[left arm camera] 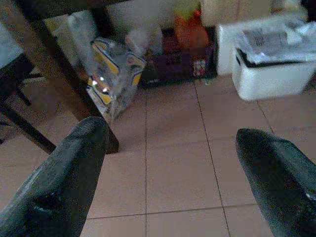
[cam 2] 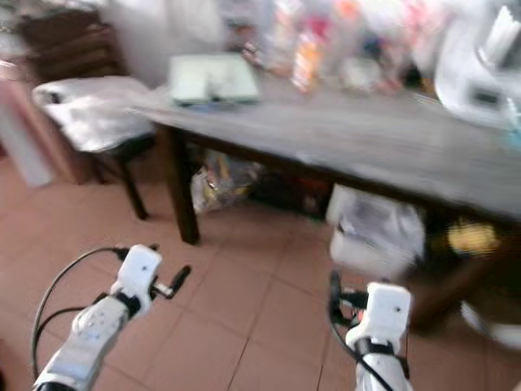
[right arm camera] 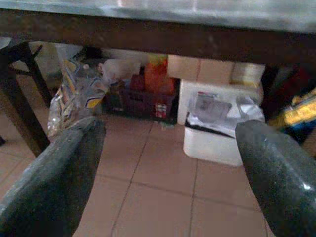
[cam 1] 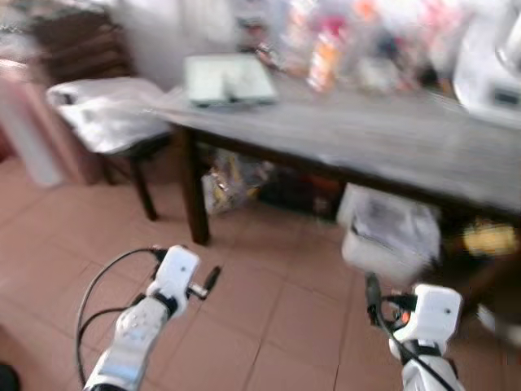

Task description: Setting the table

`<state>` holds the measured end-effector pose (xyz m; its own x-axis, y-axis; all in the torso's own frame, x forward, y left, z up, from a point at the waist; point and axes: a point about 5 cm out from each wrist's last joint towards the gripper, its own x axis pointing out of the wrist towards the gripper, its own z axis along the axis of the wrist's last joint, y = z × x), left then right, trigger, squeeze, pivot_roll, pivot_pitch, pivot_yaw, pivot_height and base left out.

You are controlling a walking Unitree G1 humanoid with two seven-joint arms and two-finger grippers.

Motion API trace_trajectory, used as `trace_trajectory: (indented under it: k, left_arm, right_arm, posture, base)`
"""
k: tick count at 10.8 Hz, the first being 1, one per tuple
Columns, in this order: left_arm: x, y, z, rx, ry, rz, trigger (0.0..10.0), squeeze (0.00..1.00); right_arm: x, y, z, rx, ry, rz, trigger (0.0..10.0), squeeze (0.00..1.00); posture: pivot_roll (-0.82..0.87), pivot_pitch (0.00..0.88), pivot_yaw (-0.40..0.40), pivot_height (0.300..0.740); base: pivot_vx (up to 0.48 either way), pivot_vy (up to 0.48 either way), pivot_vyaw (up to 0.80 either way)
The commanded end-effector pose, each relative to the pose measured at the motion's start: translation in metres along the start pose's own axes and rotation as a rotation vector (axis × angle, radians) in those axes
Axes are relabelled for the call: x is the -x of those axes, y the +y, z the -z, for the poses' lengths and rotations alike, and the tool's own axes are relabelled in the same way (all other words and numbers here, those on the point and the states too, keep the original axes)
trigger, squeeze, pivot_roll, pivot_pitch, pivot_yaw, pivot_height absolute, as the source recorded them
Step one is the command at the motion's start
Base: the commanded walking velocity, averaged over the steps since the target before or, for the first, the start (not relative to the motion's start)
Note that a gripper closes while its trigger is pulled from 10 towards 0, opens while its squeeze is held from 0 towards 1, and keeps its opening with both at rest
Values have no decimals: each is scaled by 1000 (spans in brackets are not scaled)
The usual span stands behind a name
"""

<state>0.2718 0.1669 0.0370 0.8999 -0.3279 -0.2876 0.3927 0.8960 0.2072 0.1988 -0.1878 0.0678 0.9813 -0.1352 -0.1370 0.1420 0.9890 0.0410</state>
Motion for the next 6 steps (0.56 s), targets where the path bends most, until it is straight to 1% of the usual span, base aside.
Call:
trace_trajectory:
  k: [1, 4, 6]
  left_arm:
    - [-2, -5, -1, -2, -8, 12, 10000, 0]
    - [-1, -3, 3, -9, 0, 10, 10000, 0]
    - [-2, -4, 3, -14, 7, 31, 10000, 0]
  right_arm:
    - [0, -4, -1, 11, 4, 13, 10000, 0]
    - [1, -3, 1, 8, 10, 12, 10000, 0]
    - [3, -2, 2, 4, 14, 19, 10000, 0]
  posture:
    - [82, 68, 8, 740]
    - [81, 80, 18, 740]
    - [80, 88, 23, 740]
  base:
    - [0, 0, -731]
    - [0, 0, -729]
    - [0, 0, -728]
